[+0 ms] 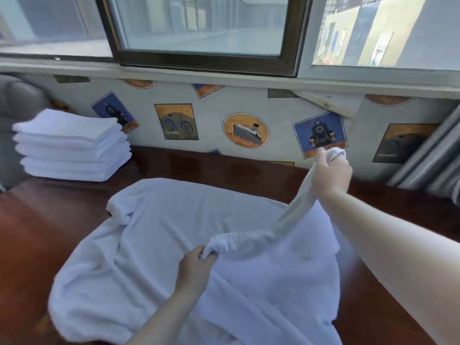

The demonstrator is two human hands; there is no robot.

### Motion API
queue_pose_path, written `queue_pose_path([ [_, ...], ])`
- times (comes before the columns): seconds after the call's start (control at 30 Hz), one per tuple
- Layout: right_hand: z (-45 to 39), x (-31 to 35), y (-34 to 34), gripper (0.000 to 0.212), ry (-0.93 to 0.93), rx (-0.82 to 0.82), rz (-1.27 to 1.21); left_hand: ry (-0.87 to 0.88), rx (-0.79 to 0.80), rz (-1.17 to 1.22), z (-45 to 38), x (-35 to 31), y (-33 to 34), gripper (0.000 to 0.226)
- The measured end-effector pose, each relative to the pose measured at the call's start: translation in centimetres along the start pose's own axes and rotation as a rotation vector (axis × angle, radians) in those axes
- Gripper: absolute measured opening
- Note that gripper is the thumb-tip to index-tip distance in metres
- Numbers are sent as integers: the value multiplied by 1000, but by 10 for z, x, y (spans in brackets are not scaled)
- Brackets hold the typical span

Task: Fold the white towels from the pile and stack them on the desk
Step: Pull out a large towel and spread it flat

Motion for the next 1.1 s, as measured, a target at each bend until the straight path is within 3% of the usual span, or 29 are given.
queue_pose_path([
  [0.07,1,37,22,31,-59,-18,-14,-97,81,131,2,11,-8,43],
  [0.2,7,100,80,27,-146,20,23,-216,489,401,11,19,-13,13],
  [0.27,15,122,117,30,-169,72,66,-207,597,425,8,24,-34,30],
  [0.4,35,147,183,36,-180,104,172,-203,660,443,-9,46,-89,39],
  [0.57,52,221,266,29,-322,76,173,-206,735,483,-31,66,-150,40],
  [0.7,89,267,366,25,-402,187,130,-267,731,528,-47,106,-195,42],
  [0.77,118,254,424,8,-338,293,100,-321,641,489,-58,138,-217,51],
  [0.8,134,234,454,6,-240,429,36,-343,568,464,-62,154,-227,58],
  [0.87,184,188,515,27,13,736,-87,-394,460,440,-72,189,-246,65],
  [0.93,236,140,540,53,128,909,-25,-421,448,376,-75,217,-255,54],
  [1.0,271,93,533,55,167,914,64,-415,454,378,-77,236,-256,40],
  [1.1,317,40,497,40,214,905,138,-384,482,413,-77,241,-250,27],
])
Point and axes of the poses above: each hand's wrist, its own z-axis away from the middle knuckle, its own y-axis out of the palm, x = y × z, the point moved 10 cm from there along -z, towards the middle knuckle, and after that the axes turned 2 degrees about x, right-handed, at the moved point
